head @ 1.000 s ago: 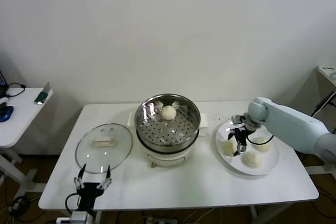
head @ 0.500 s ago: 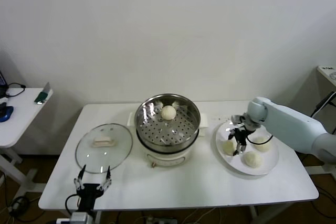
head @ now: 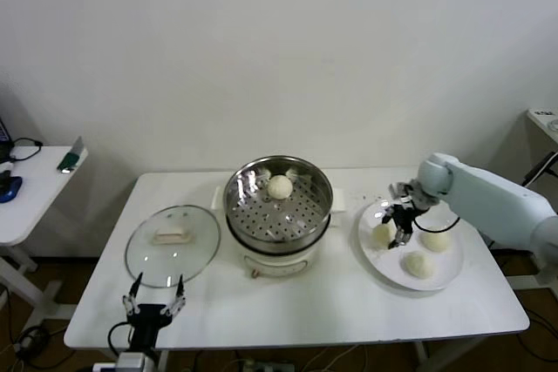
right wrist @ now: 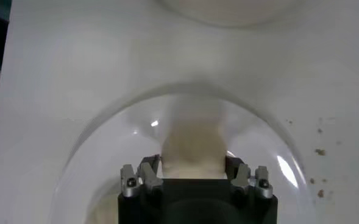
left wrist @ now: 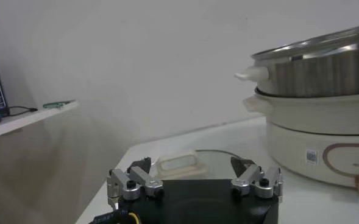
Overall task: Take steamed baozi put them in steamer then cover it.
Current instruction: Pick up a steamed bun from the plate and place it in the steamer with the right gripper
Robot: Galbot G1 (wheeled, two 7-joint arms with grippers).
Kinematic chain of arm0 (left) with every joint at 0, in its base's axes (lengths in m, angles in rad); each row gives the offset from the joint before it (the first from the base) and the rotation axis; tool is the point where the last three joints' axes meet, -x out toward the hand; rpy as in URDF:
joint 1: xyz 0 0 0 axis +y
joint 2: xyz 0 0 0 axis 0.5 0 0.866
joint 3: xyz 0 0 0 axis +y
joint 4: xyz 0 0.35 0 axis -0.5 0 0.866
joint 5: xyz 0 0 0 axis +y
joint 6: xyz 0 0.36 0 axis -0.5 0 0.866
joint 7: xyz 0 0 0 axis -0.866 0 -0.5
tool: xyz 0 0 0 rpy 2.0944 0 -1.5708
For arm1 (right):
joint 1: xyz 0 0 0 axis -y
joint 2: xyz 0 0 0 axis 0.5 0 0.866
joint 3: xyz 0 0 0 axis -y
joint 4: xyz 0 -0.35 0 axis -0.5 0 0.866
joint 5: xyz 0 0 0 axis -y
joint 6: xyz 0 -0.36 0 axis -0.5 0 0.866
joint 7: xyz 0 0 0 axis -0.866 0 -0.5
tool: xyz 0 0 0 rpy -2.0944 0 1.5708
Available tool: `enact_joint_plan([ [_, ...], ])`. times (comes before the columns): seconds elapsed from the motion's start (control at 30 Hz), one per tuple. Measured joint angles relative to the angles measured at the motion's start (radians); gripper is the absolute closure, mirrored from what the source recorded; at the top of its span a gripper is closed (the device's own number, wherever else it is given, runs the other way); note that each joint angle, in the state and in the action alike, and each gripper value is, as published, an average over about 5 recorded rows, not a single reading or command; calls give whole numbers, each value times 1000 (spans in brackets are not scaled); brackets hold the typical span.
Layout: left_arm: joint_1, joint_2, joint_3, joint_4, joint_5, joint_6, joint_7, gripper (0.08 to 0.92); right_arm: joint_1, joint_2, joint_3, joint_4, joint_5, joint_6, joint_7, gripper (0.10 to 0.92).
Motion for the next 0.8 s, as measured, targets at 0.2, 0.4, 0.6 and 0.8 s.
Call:
enact_joint_plan([
  [0.2, 4, -2, 11, -8, 0, 0, 1, 177, 206, 22, -143, 42, 146, -4, -7, 328],
  [0.4, 7, -2, 25, -24, 0, 0, 3, 177, 381, 87, -255, 74, 289, -23, -5, 329],
  [0.6, 17, 0, 35, -37, -2, -5, 4, 177, 466, 194, -313, 80, 413, -58, 15, 322],
  [0.8, 27, 2, 34, -49, -3, -12, 3, 177, 482, 319, -343, 59, 490, -94, 36, 321],
])
